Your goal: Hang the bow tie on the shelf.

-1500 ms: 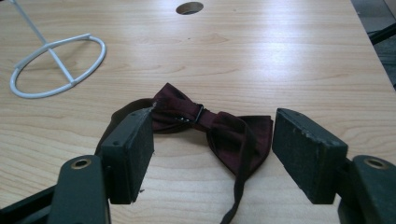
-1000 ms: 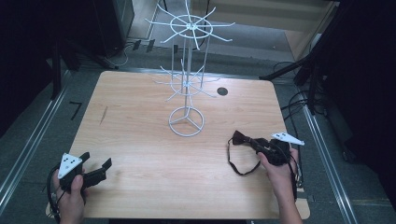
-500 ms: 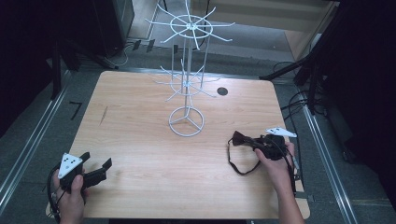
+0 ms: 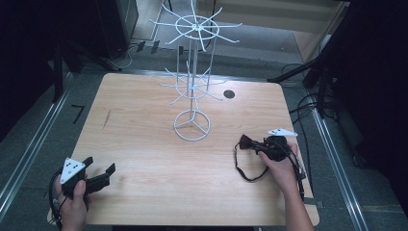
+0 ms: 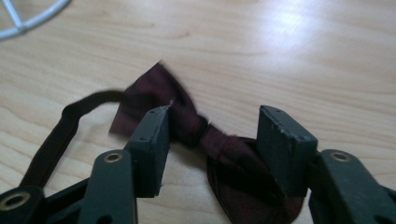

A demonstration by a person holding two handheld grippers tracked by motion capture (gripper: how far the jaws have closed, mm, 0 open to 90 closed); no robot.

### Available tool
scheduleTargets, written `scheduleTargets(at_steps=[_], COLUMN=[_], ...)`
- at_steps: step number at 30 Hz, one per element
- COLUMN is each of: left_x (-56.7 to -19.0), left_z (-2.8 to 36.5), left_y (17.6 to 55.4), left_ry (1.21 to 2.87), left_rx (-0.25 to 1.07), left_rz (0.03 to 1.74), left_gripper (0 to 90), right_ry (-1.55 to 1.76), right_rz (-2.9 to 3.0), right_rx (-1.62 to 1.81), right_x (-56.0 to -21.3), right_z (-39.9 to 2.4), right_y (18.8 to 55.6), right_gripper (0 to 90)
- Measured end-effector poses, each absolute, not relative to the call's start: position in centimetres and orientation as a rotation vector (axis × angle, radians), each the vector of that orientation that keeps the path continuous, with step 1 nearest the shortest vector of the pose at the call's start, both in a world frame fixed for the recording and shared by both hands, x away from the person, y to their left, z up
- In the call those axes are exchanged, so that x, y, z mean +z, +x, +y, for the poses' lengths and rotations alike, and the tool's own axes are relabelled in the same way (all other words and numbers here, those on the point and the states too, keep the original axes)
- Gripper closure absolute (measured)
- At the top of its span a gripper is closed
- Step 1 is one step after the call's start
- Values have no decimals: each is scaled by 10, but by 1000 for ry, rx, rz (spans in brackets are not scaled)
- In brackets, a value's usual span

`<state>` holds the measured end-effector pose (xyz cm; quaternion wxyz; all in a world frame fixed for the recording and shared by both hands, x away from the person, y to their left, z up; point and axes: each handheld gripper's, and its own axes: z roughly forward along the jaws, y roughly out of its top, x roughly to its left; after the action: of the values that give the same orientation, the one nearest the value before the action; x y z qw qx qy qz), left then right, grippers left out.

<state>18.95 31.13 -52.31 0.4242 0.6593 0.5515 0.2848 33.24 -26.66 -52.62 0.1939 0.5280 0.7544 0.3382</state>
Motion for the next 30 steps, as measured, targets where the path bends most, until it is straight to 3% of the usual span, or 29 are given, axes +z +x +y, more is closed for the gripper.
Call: scheduleTargets(at_steps=[6,7,15,30], left_x=[-523,-523,-523,-523], left_z=[311,311,311,311], left_y=[190,190,190,190], left_ry=[1652,1653,1653,1651], left_rx=[710,709,714,715], left_rz=[1382,1383,1382,1383], left_gripper=[139,139,140,140], right_ry=[1482,1512,1540,1535], right_rz=[2138,2116,2101,1972], right_rx=[900,925,940,1077], right_x=[-536,-536,-535,-522], right_z=[-264,-268,-269,-262], right_y=[331,330,325,313], right_gripper=[636,694,832,863])
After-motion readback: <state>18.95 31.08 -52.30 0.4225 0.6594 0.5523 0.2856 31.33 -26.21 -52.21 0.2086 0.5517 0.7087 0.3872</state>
